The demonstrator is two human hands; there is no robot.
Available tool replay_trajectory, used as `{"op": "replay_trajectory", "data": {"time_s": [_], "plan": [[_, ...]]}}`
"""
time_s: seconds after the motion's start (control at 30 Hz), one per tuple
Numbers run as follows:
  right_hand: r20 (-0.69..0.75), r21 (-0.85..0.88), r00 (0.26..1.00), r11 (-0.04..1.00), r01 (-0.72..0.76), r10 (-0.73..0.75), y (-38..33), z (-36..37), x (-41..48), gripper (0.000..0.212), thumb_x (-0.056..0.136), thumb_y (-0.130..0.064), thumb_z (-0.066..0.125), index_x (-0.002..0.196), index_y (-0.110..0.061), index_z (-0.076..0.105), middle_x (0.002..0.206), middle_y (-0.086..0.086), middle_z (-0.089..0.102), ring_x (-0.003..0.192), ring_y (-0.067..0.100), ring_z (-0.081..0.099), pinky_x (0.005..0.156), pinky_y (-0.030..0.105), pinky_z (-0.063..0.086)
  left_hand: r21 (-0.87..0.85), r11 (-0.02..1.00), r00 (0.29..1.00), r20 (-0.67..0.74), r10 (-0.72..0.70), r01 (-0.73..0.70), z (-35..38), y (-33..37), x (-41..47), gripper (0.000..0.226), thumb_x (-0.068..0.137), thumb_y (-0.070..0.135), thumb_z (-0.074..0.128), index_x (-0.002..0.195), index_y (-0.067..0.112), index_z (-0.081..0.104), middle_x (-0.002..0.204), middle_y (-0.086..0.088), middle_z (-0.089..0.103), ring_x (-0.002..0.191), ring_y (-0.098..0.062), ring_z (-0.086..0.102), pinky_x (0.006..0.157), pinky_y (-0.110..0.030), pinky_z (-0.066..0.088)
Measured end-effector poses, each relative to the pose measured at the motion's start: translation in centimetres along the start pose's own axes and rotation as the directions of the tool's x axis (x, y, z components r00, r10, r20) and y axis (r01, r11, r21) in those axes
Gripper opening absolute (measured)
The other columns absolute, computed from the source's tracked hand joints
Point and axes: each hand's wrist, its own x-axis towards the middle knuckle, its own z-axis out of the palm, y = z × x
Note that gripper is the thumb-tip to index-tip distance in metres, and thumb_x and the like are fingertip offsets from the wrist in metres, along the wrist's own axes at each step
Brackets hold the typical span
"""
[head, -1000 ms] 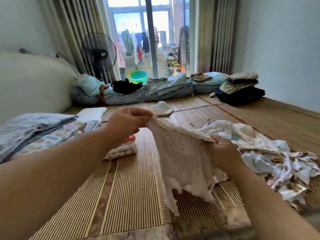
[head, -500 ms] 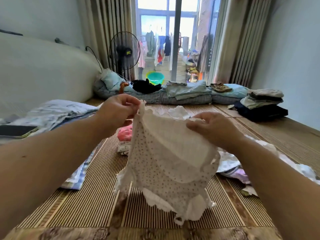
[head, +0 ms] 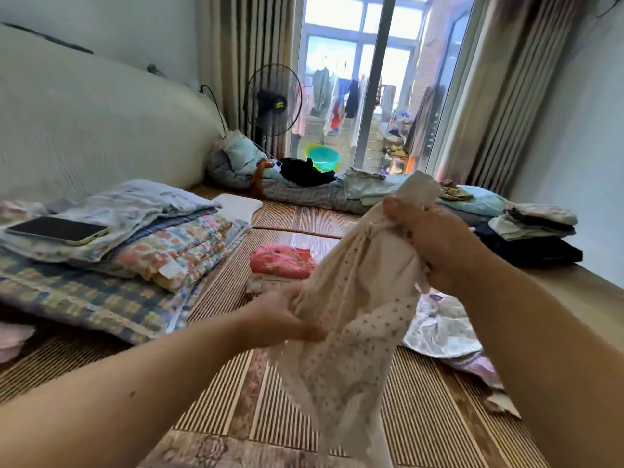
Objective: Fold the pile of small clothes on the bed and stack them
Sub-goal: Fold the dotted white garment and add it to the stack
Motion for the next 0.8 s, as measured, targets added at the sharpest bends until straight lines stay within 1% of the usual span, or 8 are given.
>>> {"op": "replay_trajectory", "data": {"time_s": [0.07,0.17,0.33,0.4,0.5,0.6,0.73,0.8], "plan": [[-0.062,0.025,0.998,0.999,-0.029,0.03,0.2,-1.3,0.0,0.012,0.091,-0.023,0.063,0.09,-0.011,0.065,0.073,0.007,0.07,0.061,0.018,0.067,0.059,0.031,0.058,-0.005,0.999,0.993,-0.105,-0.045,0.044,0.2,-1.1,-0.4,0.033,0.067,0.021,0.076,0.099,0.014,0.073,0.098,-0.007,0.074,0.092,-0.022,0.07,0.09,-0.044,0.055],[-0.2,0.005,0.97,0.99,-0.141,0.139,2.1,-4.1,0.1,0.022,0.09,-0.025,0.064,0.102,-0.006,0.064,0.083,0.011,0.071,0.07,0.023,0.069,0.069,0.04,0.058,-0.144,0.989,0.974,-0.22,-0.052,0.02,-1.2,-0.6,-0.5,0.043,0.063,0.026,0.072,0.099,0.003,0.071,0.097,-0.016,0.073,0.089,-0.031,0.07,0.082,-0.045,0.058],[-0.272,-0.079,0.897,0.921,-0.382,0.349,6.7,-7.2,-1.4,0.033,0.092,-0.023,0.061,0.114,0.002,0.057,0.086,0.017,0.066,0.068,0.027,0.064,0.072,0.042,0.055,0.008,1.0,0.969,-0.246,-0.019,0.022,-3.2,2.4,-0.4,0.033,0.077,0.021,0.069,0.101,-0.001,0.069,0.101,-0.016,0.068,0.092,-0.032,0.067,0.077,-0.038,0.06],[-0.258,-0.302,0.909,0.867,-0.398,0.327,8.0,-6.9,-2.0,0.042,0.09,-0.028,0.064,0.12,0.001,0.055,0.104,0.022,0.064,0.079,0.028,0.061,0.067,0.035,0.049,0.113,0.993,0.971,-0.239,-0.011,0.039,-2.8,3.9,0.1,0.025,0.082,0.021,0.069,0.103,0.008,0.071,0.101,-0.007,0.068,0.091,-0.023,0.067,0.068,-0.026,0.057],[-0.113,-0.702,0.982,0.687,-0.185,0.15,8.0,-4.6,-2.6,0.096,0.068,-0.039,0.083,0.146,-0.015,0.032,0.144,0.012,0.044,0.127,0.028,0.046,0.1,0.042,0.043,0.335,0.938,0.975,-0.221,-0.013,0.088,-1.5,6.2,1.0,0.02,0.079,0.035,0.071,0.097,0.028,0.066,0.099,0.002,0.066,0.088,-0.015,0.063,0.066,-0.026,0.052],[0.2,-0.679,0.98,0.723,0.128,0.014,6.5,-0.3,-2.9,0.123,0.061,-0.033,0.088,0.153,-0.032,0.006,0.15,-0.001,0.037,0.135,0.017,0.038,0.101,0.025,0.035,0.481,0.869,0.98,-0.197,-0.024,0.118,0.4,7.7,2.0,0.03,0.076,0.046,0.072,0.101,0.033,0.06,0.099,0.004,0.063,0.085,-0.012,0.06,0.066,-0.029,0.051],[0.299,-0.763,0.945,0.563,0.319,-0.13,5.8,3.0,-2.3,0.114,0.069,-0.028,0.084,0.153,-0.029,0.007,0.142,0.003,0.049,0.125,0.019,0.049,0.084,0.013,0.03,0.121,0.988,0.988,-0.133,-0.076,0.092,2.1,8.2,2.1,0.033,0.075,0.023,0.067,0.107,0.016,0.061,0.1,-0.013,0.07,0.092,-0.027,0.069,0.086,-0.049,0.056],[0.344,-0.824,0.899,0.373,0.427,-0.27,5.1,2.9,-2.4,0.088,0.059,-0.036,0.087,0.138,-0.028,0.05,0.113,-0.002,0.07,0.106,0.016,0.064,0.078,0.016,0.04,-0.144,0.985,0.989,-0.1,-0.11,0.095,2.1,7.6,1.5,0.051,0.072,0.024,0.071,0.12,0.014,0.054,0.111,-0.016,0.065,0.102,-0.029,0.065,0.094,-0.051,0.052]]}}
